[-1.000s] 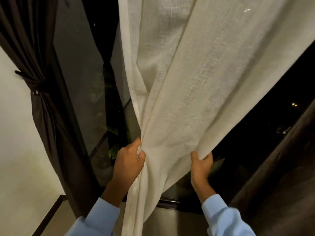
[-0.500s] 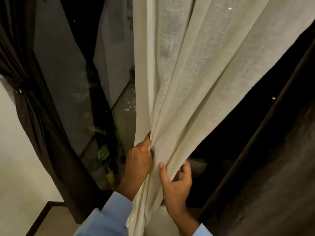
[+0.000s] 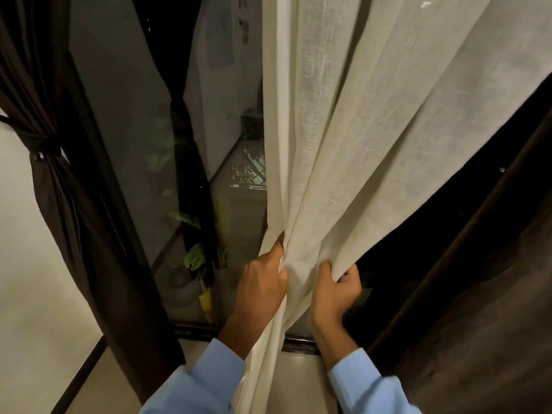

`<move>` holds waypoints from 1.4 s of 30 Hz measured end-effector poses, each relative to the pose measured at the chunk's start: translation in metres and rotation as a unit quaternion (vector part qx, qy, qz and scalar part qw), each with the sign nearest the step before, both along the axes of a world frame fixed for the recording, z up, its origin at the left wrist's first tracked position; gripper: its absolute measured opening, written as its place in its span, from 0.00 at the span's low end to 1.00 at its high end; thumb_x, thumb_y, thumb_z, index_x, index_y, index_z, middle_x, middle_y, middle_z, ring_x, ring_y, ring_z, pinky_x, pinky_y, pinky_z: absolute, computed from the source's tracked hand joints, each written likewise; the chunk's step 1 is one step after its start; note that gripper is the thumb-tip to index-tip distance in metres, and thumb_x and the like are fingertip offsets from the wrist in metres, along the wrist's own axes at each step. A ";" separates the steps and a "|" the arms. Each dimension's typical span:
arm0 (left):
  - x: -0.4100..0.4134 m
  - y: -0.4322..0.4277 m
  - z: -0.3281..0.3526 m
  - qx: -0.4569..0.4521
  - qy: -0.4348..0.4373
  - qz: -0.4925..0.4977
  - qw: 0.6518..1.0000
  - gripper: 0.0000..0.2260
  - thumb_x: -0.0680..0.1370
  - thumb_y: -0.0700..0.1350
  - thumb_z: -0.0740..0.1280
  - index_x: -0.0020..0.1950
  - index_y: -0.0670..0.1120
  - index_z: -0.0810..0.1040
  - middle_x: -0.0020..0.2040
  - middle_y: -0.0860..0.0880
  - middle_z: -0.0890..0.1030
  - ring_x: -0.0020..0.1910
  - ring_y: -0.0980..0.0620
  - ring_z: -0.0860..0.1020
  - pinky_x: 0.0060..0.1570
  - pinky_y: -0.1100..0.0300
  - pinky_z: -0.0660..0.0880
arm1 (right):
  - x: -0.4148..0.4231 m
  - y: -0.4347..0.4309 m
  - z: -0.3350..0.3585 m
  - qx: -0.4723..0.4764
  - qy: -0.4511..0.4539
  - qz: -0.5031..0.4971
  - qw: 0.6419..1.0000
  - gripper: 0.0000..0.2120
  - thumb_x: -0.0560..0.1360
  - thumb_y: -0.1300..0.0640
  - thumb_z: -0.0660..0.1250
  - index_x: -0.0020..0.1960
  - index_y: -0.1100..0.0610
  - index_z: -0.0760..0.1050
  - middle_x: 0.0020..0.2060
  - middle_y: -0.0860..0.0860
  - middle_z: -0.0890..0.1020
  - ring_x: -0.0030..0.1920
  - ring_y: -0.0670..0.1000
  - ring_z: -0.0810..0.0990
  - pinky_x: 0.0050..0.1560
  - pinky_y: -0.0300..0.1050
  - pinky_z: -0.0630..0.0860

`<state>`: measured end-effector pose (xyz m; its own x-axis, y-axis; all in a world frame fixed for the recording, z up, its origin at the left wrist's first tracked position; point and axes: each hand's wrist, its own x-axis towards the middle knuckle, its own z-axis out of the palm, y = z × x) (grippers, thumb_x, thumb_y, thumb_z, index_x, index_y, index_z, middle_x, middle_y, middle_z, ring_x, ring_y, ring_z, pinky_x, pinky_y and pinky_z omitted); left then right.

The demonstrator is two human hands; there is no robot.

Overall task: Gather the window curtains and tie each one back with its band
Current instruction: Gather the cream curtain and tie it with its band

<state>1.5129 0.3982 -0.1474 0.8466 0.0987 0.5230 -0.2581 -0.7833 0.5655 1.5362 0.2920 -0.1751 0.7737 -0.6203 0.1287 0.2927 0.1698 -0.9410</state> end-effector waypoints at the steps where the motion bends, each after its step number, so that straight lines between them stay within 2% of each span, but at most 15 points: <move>1: 0.001 -0.002 0.001 0.004 -0.005 0.002 1.000 0.21 0.75 0.40 0.66 0.69 0.44 0.72 0.44 0.42 0.83 0.39 0.43 0.81 0.41 0.55 0.77 | -0.011 0.004 -0.003 0.010 -0.010 0.010 1.000 0.10 0.76 0.65 0.69 0.49 0.50 0.79 0.40 0.46 0.85 0.42 0.44 0.84 0.38 0.33 0.79; 5: 0.007 -0.002 0.004 0.006 -0.003 0.013 1.000 0.24 0.76 0.40 0.64 0.72 0.46 0.67 0.45 0.42 0.82 0.40 0.44 0.81 0.43 0.55 0.77 | -0.042 0.020 -0.010 -0.011 -0.043 0.081 0.996 0.10 0.76 0.63 0.70 0.51 0.48 0.79 0.44 0.43 0.85 0.44 0.44 0.85 0.40 0.35 0.80; 9: 0.009 -0.001 0.003 0.001 0.025 0.008 1.000 0.23 0.78 0.43 0.63 0.73 0.47 0.66 0.50 0.44 0.82 0.45 0.45 0.80 0.50 0.55 0.76 | -0.046 0.025 0.000 -0.091 -0.082 0.132 0.984 0.21 0.75 0.64 0.71 0.49 0.36 0.77 0.44 0.36 0.83 0.46 0.40 0.83 0.42 0.30 0.78; 12: 0.010 0.003 0.004 -0.018 0.041 -0.022 0.999 0.19 0.79 0.46 0.62 0.70 0.49 0.70 0.47 0.48 0.81 0.41 0.51 0.79 0.49 0.55 0.78 | -0.032 0.017 0.002 -0.139 -0.073 0.172 0.972 0.15 0.75 0.65 0.71 0.49 0.45 0.77 0.42 0.37 0.83 0.45 0.41 0.83 0.43 0.30 0.77; 14: 0.010 0.004 0.002 -0.023 0.040 -0.058 0.997 0.10 0.79 0.46 0.63 0.59 0.48 0.77 0.40 0.53 0.79 0.35 0.56 0.75 0.44 0.57 0.79 | -0.020 0.009 0.003 -0.152 -0.060 0.183 0.969 0.12 0.75 0.66 0.71 0.50 0.50 0.78 0.42 0.40 0.84 0.46 0.42 0.83 0.47 0.32 0.78; 16: 0.010 0.002 0.000 -0.011 0.039 -0.086 0.995 0.05 0.79 0.45 0.63 0.50 0.47 0.78 0.38 0.53 0.80 0.34 0.55 0.77 0.39 0.63 0.77 | -0.014 0.004 0.001 -0.152 -0.053 0.180 0.970 0.09 0.75 0.67 0.71 0.52 0.55 0.79 0.44 0.44 0.84 0.46 0.42 0.83 0.49 0.33 0.79; 19: 0.010 0.001 0.000 -0.039 0.059 -0.106 0.992 0.07 0.80 0.47 0.61 0.50 0.47 0.78 0.41 0.54 0.80 0.38 0.57 0.79 0.39 0.76 0.70 | -0.016 0.002 -0.007 -0.156 -0.066 0.182 0.969 0.09 0.75 0.65 0.72 0.54 0.58 0.80 0.45 0.45 0.85 0.47 0.45 0.83 0.49 0.34 0.79; 24: 0.007 -0.004 0.003 -0.076 0.095 -0.132 0.984 0.11 0.81 0.51 0.60 0.54 0.47 0.77 0.43 0.53 0.81 0.41 0.57 0.80 0.41 0.72 0.73 | -0.018 -0.002 -0.015 -0.186 -0.068 0.182 0.963 0.08 0.75 0.63 0.72 0.53 0.60 0.82 0.48 0.50 0.84 0.50 0.45 0.83 0.52 0.39 0.80; 28: 0.006 -0.013 0.010 -0.087 0.075 -0.097 0.989 0.08 0.79 0.52 0.64 0.40 0.54 0.75 0.33 0.60 0.77 0.33 0.64 0.78 0.33 0.77 0.68 | -0.016 -0.013 -0.014 -0.233 -0.080 0.233 0.941 0.07 0.75 0.66 0.71 0.52 0.60 0.82 0.47 0.50 0.83 0.48 0.45 0.82 0.49 0.36 0.79; 29: 0.008 -0.016 0.010 -0.080 0.061 -0.072 0.992 0.12 0.79 0.50 0.64 0.35 0.56 0.72 0.30 0.60 0.74 0.30 0.63 0.76 0.32 0.77 0.67 | -0.015 -0.019 -0.014 -0.251 -0.084 0.254 0.930 0.07 0.75 0.66 0.70 0.53 0.60 0.83 0.47 0.51 0.83 0.48 0.45 0.81 0.48 0.36 0.78; 32: 0.009 -0.023 0.010 -0.062 0.060 -0.024 0.996 0.17 0.81 0.47 0.60 0.32 0.56 0.65 0.29 0.60 0.70 0.27 0.61 0.72 0.29 0.71 0.65 | -0.006 -0.040 -0.017 -0.263 -0.073 0.273 0.923 0.08 0.76 0.65 0.70 0.52 0.57 0.84 0.48 0.49 0.81 0.48 0.45 0.80 0.49 0.35 0.76; 34: 0.010 -0.023 0.009 -0.061 0.090 -0.015 0.994 0.15 0.82 0.48 0.58 0.35 0.51 0.69 0.31 0.52 0.74 0.32 0.54 0.75 0.33 0.61 0.71 | 0.003 -0.051 -0.019 -0.243 -0.030 0.239 0.940 0.08 0.75 0.61 0.72 0.54 0.53 0.82 0.52 0.44 0.79 0.49 0.44 0.79 0.51 0.38 0.77; 36: 0.010 -0.026 0.009 -0.074 0.107 -0.007 0.991 0.14 0.82 0.48 0.58 0.40 0.43 0.74 0.37 0.45 0.79 0.38 0.47 0.79 0.41 0.50 0.77 | 0.015 -0.063 -0.019 -0.214 0.024 0.232 0.949 0.16 0.74 0.54 0.74 0.61 0.49 0.76 0.56 0.37 0.74 0.53 0.42 0.78 0.51 0.37 0.77; 38: 0.009 -0.032 0.010 -0.087 0.105 0.014 0.991 0.13 0.81 0.47 0.60 0.41 0.40 0.74 0.39 0.43 0.80 0.39 0.45 0.79 0.43 0.47 0.78 | 0.028 -0.075 -0.014 -0.192 0.052 0.261 0.945 0.23 0.73 0.50 0.75 0.66 0.45 0.72 0.57 0.33 0.72 0.54 0.40 0.77 0.49 0.34 0.76; 42: 0.004 -0.053 0.005 -0.103 0.105 0.020 0.989 0.13 0.80 0.45 0.61 0.42 0.37 0.76 0.39 0.42 0.80 0.38 0.45 0.79 0.43 0.46 0.77 | 0.045 -0.094 -0.005 -0.209 0.063 0.275 0.936 0.08 0.73 0.50 0.74 0.52 0.47 0.81 0.45 0.40 0.84 0.48 0.45 0.83 0.47 0.39 0.79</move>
<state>1.5173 0.3454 -0.1422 0.9273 0.2211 0.3020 -0.0891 -0.6532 0.7519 1.5812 0.1982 -0.1805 0.9868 -0.0387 0.1573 0.1512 -0.1275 -0.9802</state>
